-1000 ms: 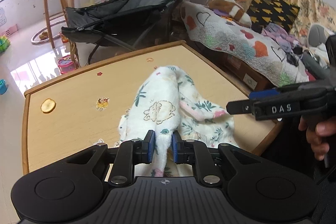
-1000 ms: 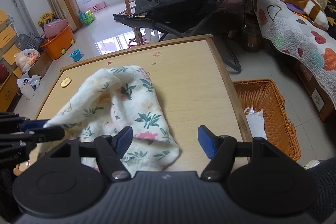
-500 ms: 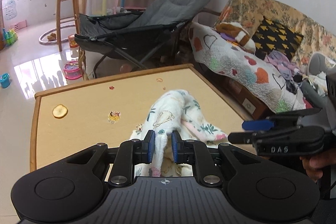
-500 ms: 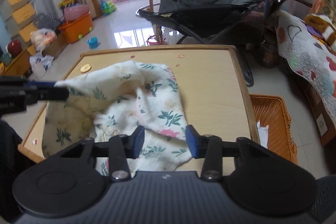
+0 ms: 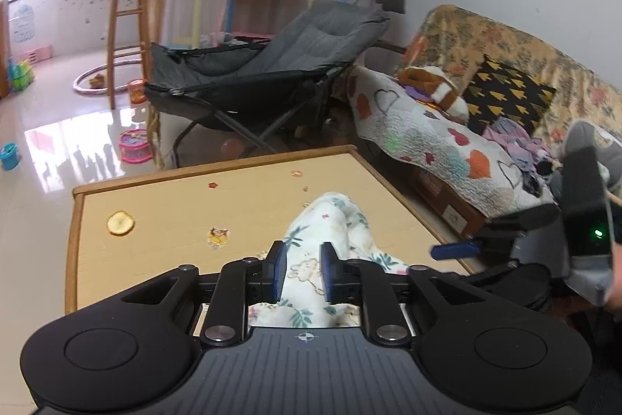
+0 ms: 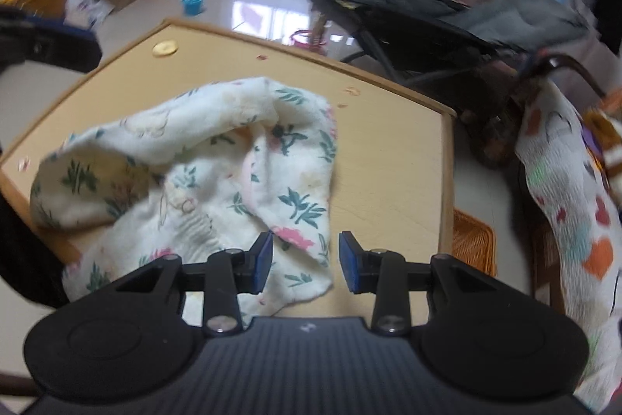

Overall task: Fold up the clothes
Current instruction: 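Close the right gripper on the pink-trimmed edge while the left gripper holds the cloth, then lift the floral cloth with both grippers, pulling the edges apart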

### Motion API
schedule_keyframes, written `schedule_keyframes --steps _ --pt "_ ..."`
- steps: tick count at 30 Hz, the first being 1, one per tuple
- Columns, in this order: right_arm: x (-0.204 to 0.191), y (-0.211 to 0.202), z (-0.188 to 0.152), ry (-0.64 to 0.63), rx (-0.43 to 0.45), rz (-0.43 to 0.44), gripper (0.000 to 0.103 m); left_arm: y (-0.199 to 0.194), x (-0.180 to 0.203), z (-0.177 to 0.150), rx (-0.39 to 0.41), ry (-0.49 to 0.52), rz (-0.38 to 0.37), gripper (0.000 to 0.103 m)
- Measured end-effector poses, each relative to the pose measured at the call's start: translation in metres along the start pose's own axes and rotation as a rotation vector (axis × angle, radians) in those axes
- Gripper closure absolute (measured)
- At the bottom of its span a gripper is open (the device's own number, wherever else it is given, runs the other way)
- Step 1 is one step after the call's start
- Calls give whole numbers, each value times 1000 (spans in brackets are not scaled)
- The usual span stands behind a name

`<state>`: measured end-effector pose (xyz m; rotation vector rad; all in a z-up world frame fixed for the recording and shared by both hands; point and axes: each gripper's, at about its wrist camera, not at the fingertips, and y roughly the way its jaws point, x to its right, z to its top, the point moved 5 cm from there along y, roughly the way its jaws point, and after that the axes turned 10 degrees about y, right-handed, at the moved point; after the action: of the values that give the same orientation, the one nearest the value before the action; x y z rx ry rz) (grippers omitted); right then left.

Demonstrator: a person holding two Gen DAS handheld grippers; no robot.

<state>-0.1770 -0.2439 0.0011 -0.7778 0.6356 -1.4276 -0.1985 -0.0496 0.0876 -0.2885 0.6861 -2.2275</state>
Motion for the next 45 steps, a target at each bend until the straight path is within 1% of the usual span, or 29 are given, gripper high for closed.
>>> schedule_keyframes --steps 3,4,5,6,7,8,12,14,16,20,22,24,27,32,33,35,37,41,45 --pt "-1 10 0 -63 -14 -1 66 4 8 -6 -33 44 -31 77" --pt "-1 12 1 -87 -10 8 68 5 9 -9 -46 54 -33 72" --pt "-2 14 1 -112 -5 16 71 7 9 -12 -55 62 -35 59" --pt "-2 17 2 -130 -10 20 73 7 10 -14 -56 68 -32 51" --pt "-3 21 2 -147 -17 21 76 7 10 -16 -56 74 -28 41" --pt "-3 24 2 -162 -23 25 79 6 10 -16 -45 80 -20 40" --pt "-10 29 2 -203 -34 62 80 6 11 -16 -18 84 -16 40" --pt "-13 29 1 -217 -34 68 80 9 12 -17 -27 77 -20 40" --pt "-15 29 0 -222 -35 80 80 12 11 -18 -33 69 -8 40" --pt "-16 25 1 -220 -32 105 79 15 10 -18 -22 60 14 40" --pt "-18 22 2 -224 -24 121 79 18 12 -19 -44 69 0 40" --pt "-20 24 1 -243 -30 127 79 22 14 -21 -67 90 4 40" --pt "-20 32 -1 -257 -39 99 79 24 17 -22 -74 118 24 40" --pt "-14 40 -4 -207 -63 113 80 26 21 -23 -94 141 11 40" --pt "-13 40 -4 -199 -62 117 82 27 20 -23 -100 146 14 40" --pt "-12 40 -5 -181 -60 130 91 28 20 -23 -109 150 14 40" --pt "-11 41 -6 -161 -59 142 94 29 20 -23 -114 149 14 40" --pt "-6 40 -7 -118 -52 159 98 30 20 -22 -109 163 43 40" --pt "1 36 -4 -62 -25 172 99 28 23 -22 -113 189 36 40"
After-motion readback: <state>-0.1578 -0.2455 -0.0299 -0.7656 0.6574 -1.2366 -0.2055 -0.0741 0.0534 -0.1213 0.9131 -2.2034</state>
